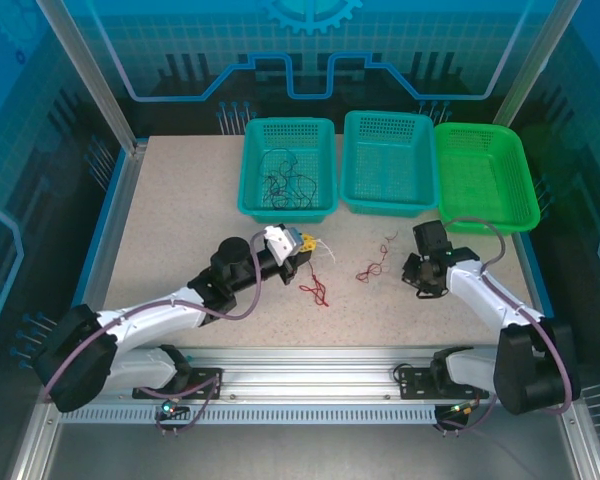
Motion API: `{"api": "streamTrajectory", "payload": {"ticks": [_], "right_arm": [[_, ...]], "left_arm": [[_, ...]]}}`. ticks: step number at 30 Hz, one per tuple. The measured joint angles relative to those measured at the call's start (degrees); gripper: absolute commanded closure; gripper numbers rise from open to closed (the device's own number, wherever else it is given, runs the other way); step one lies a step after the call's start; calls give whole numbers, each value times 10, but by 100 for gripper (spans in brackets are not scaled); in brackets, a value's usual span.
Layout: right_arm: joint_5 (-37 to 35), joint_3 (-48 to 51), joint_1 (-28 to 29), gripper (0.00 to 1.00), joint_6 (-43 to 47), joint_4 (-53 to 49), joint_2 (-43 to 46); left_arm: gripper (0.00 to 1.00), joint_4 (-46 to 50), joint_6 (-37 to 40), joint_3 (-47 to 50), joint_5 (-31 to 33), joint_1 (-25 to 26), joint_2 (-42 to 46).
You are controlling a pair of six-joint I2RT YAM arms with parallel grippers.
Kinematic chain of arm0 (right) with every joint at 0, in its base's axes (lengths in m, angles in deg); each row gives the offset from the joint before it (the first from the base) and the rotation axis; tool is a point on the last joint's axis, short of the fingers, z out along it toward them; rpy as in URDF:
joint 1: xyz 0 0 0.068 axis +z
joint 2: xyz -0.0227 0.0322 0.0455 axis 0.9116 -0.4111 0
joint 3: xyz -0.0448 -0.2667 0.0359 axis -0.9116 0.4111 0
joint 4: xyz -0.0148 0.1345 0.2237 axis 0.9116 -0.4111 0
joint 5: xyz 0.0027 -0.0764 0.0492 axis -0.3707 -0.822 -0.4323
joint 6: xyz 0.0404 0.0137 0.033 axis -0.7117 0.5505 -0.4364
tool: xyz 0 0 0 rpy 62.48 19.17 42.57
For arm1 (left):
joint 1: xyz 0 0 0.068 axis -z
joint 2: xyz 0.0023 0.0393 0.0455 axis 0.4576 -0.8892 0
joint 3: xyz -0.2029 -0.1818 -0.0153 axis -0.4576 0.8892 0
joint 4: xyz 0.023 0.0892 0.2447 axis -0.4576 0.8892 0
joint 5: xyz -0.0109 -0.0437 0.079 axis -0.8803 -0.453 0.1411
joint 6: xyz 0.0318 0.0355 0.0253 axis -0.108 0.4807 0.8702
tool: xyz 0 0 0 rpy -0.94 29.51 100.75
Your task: Untangle the cables
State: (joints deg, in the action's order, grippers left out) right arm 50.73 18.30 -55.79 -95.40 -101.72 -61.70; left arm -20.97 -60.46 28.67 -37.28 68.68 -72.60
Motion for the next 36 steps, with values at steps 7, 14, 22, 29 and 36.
{"api": "streamTrajectory", "payload": {"ticks": [7,14,22,29,36], "right_arm": [[-37,20,-38,67,-27,0,63],[67,27,89,38,156,113,186],[66,2,213,41,216,155,83],[14,-21,231,42,187,160,-78],[-71,-59,234,74,148,118,-187]], "left_arm": [[100,3,-24,14,4,-4,19],[100,15,-23,14,4,-7,33],[100,37,-23,14,11,-8,47],[100,45,-24,14,19,-8,57],[100,72,-34,14,62,-14,103]]}}
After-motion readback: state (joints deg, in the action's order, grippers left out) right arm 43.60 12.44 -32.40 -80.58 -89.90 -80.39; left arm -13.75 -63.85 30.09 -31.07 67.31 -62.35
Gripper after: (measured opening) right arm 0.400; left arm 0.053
